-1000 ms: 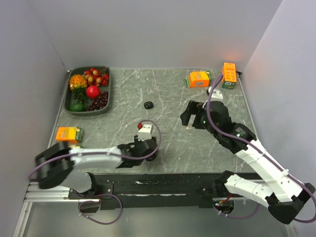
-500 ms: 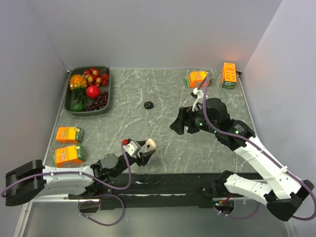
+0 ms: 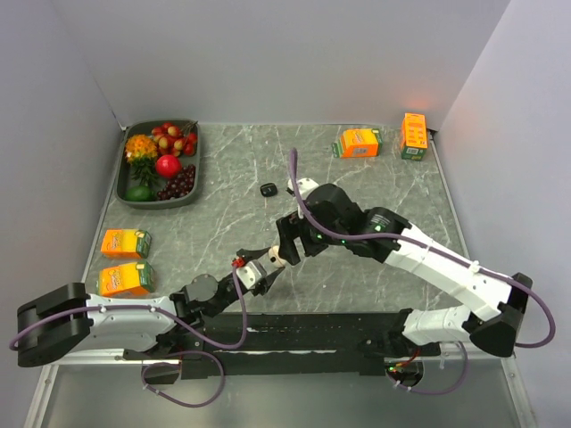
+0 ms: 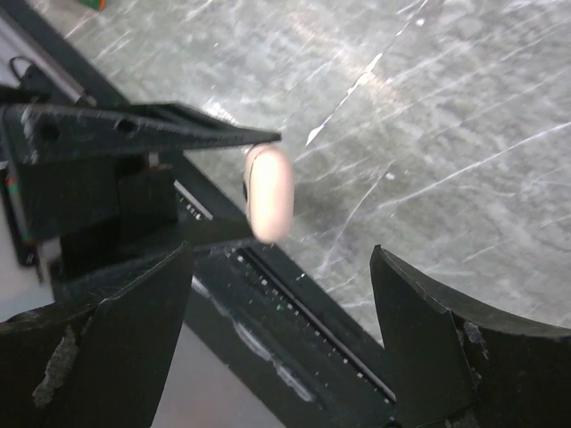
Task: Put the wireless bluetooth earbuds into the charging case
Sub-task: Open the charging case.
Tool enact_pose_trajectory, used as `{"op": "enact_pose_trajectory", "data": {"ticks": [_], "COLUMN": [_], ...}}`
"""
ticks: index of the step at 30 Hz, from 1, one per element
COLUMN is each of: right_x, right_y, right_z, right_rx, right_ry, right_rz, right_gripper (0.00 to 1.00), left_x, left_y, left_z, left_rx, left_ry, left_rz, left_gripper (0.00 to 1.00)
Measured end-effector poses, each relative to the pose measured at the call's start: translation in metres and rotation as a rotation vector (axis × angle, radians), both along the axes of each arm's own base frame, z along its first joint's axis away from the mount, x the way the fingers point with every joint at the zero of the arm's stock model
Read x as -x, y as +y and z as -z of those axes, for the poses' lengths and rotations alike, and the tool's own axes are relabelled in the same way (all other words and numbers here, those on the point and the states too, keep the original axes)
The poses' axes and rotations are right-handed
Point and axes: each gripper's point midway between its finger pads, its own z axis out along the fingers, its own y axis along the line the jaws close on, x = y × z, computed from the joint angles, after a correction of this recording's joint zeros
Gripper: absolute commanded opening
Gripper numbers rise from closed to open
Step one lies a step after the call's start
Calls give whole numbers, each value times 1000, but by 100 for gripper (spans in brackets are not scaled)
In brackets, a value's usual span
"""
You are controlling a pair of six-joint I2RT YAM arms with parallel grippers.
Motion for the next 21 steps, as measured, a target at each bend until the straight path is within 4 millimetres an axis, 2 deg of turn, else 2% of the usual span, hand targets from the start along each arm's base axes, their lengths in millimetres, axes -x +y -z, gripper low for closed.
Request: {"op": "enact_pose_trajectory", "data": {"ticks": [6,12,21], "right_x": [-11,-11,-11], "right_y": [7,13,23], "right_z": [8,26,18], "right_rx": [60,110,97], "right_ry": [-18,9,-6], "right_rz": [30,26,9], "right_gripper": [72,70,68], "left_x": [-1,-1,-1], "left_y": [-1,2,2], "left_z": [-4,-6,-10], "left_rx": [-8,-16,-13], "left_ry": [-19,-26,-27], "left_rz": [-3,-5,-5], "left_gripper": [1,1,1]}}
